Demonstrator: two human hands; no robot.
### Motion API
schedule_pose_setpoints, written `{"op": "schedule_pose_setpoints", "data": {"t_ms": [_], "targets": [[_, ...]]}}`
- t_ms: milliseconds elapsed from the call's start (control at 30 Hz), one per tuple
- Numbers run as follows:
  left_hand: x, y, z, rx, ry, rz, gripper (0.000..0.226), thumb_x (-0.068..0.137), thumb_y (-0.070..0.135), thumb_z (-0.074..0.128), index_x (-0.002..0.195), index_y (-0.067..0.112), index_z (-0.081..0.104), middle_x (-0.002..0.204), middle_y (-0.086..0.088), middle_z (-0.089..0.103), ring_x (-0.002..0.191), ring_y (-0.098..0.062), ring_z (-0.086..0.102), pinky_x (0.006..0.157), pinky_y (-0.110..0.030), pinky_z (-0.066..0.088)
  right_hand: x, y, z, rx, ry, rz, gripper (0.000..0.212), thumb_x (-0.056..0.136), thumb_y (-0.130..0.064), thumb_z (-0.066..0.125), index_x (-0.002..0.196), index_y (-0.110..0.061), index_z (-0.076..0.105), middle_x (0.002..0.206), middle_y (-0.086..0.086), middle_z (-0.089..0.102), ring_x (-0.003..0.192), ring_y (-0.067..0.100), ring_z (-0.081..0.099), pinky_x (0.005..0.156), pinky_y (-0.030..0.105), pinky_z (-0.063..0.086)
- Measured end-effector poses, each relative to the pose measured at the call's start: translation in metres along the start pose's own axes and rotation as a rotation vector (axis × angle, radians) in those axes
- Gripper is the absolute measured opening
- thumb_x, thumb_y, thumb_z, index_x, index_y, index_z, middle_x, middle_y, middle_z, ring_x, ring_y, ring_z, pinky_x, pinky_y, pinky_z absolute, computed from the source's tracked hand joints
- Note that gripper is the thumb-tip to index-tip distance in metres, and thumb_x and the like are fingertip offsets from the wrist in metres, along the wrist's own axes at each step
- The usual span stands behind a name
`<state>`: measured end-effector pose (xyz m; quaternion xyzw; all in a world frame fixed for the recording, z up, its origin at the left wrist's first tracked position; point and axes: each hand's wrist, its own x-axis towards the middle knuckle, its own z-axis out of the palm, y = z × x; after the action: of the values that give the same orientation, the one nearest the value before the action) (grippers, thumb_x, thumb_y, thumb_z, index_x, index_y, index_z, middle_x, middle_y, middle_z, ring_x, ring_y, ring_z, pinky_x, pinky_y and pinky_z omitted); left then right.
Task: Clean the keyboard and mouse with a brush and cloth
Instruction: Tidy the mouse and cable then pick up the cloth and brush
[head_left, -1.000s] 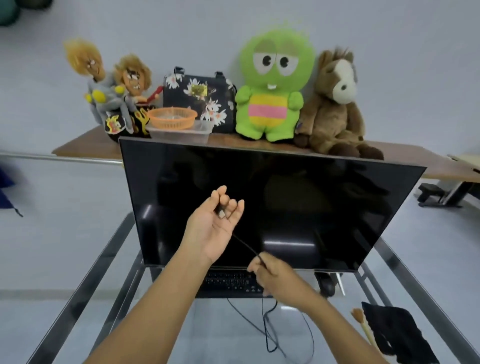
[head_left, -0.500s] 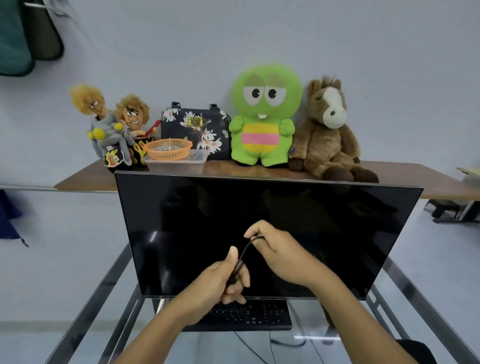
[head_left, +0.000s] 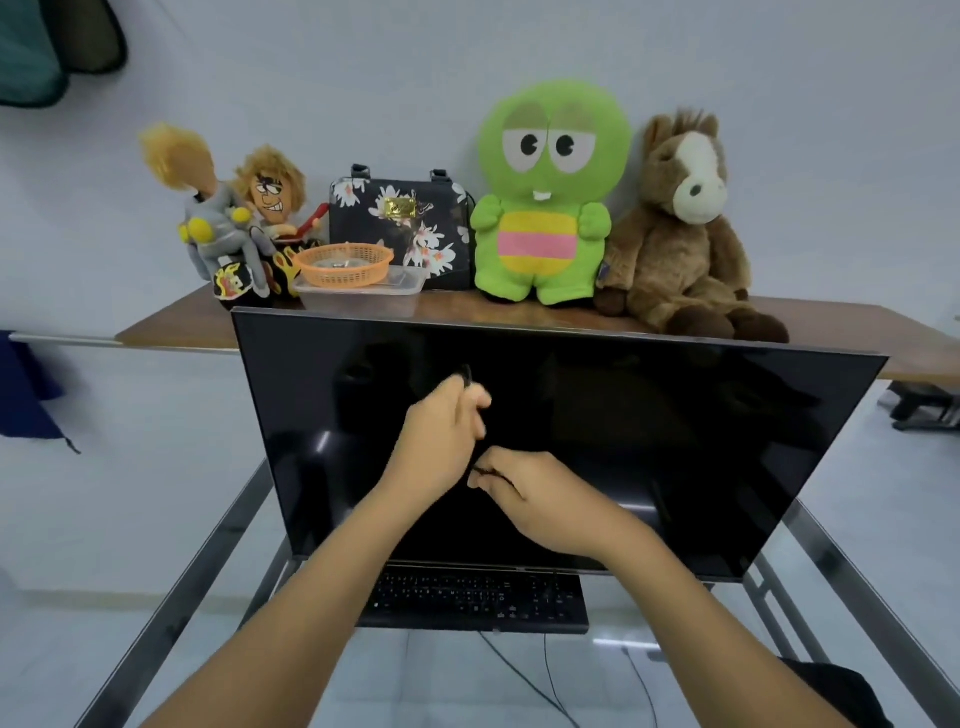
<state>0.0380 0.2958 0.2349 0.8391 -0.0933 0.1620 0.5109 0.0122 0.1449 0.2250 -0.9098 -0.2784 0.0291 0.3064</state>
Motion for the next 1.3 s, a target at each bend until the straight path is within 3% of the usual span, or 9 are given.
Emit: {"op": "schedule_pose_setpoints", "data": {"t_ms": [100,300,400,533,700,800,933,1100,1300], "targets": [[-0.015,-0.032,0.000,0.194,-0.256,0.008,0.034,0.102,0.034,0.039,0.079,0.016,0.058,0.062,0.006,0.056,0.063,-0.015,0.056,0.062,-0.028,0.044,-0.004,-0.003,-0.020,-0.097,0.052,-0.081,0.020,0.099,-0.020,0.051,0.107,-0.015,0.068,0.105,-0.006,0.068,0.096,0.003,0.060,0.086,0.017,0.047],[-0.057,-0.018,0.001,-0.467,-0.665,-0.225,0.072,0.100,0.055,0.014,0.072,0.007,0.060,0.051,0.001,0.036,0.051,-0.014,0.036,0.075,-0.028,0.046,0.009,0.008,-0.050,0.104,0.177,-0.045,0.010,0.095,-0.025,0.061,0.098,-0.022,0.070,0.083,-0.008,0.067,0.077,0.003,0.062,0.070,0.019,0.049],[-0.055,0.008,0.005,-1.076,-0.527,-0.288,0.057,0.104,0.039,0.025,0.067,0.009,0.056,0.049,0.000,0.030,0.046,-0.015,0.030,0.073,-0.036,0.045,0.014,0.013,-0.038,0.257,0.204,0.005,0.014,0.098,-0.021,0.054,0.099,-0.020,0.068,0.087,0.008,0.069,0.074,0.015,0.060,0.071,0.035,0.052],[-0.029,0.014,-0.002,-1.519,-0.177,-0.332,0.041,0.100,0.030,0.032,0.072,0.012,0.055,0.053,0.001,0.032,0.049,-0.014,0.031,0.074,-0.033,0.039,0.009,0.007,-0.007,0.314,0.111,0.107,0.022,0.101,-0.008,0.041,0.099,-0.019,0.060,0.078,0.000,0.058,0.069,0.008,0.053,0.068,0.030,0.049],[-0.018,-0.004,0.003,-1.116,0.055,-0.344,0.045,0.104,0.035,0.031,0.087,0.006,0.061,0.063,-0.003,0.048,0.058,-0.016,0.047,0.085,-0.040,0.049,-0.001,-0.008,0.004,0.207,-0.083,0.132,0.038,0.101,-0.017,0.047,0.139,-0.019,0.046,0.083,-0.005,0.061,0.062,-0.008,0.055,0.062,0.010,0.044],[-0.022,-0.013,0.009,-0.706,0.036,-0.254,0.044,0.103,0.037,0.034,0.092,0.008,0.066,0.069,-0.003,0.059,0.071,-0.018,0.058,0.090,-0.041,0.052,-0.005,-0.012,-0.004,0.313,-0.105,0.195,0.030,0.096,-0.019,0.056,0.125,-0.018,0.052,0.088,0.000,0.071,0.067,0.001,0.061,0.071,0.021,0.052],[-0.032,-0.012,0.012,-0.374,-0.012,-0.173,0.040,0.102,0.037,0.036,0.090,0.016,0.067,0.073,0.002,0.064,0.072,-0.005,0.062,0.069,-0.013,0.047,-0.011,-0.009,-0.012,0.773,-0.090,0.276,0.013,0.098,-0.012,0.053,0.104,-0.002,0.060,0.088,0.009,0.070,0.063,0.013,0.058,0.075,0.029,0.050],[-0.035,-0.013,0.011,-0.393,-0.138,-0.256,0.050,0.100,0.046,0.036,0.078,0.014,0.066,0.073,-0.008,0.066,0.072,-0.010,0.063,0.080,-0.030,0.051,-0.020,-0.008,-0.018,0.934,-0.174,0.146,0.023,0.097,0.000,0.050,0.116,0.003,0.063,0.100,0.013,0.069,0.076,0.014,0.063,0.078,0.024,0.052],[-0.044,-0.007,0.016,-0.568,-0.454,-0.332,0.074,0.092,0.066,0.017,0.106,0.016,0.069,0.064,-0.012,0.057,0.062,-0.025,0.058,0.079,-0.037,0.055,-0.012,-0.014,-0.019,0.709,0.194,0.040,0.006,0.093,-0.009,0.063,0.094,-0.005,0.068,0.061,0.017,0.058,0.055,0.033,0.062,0.064,0.048,0.055]]}}
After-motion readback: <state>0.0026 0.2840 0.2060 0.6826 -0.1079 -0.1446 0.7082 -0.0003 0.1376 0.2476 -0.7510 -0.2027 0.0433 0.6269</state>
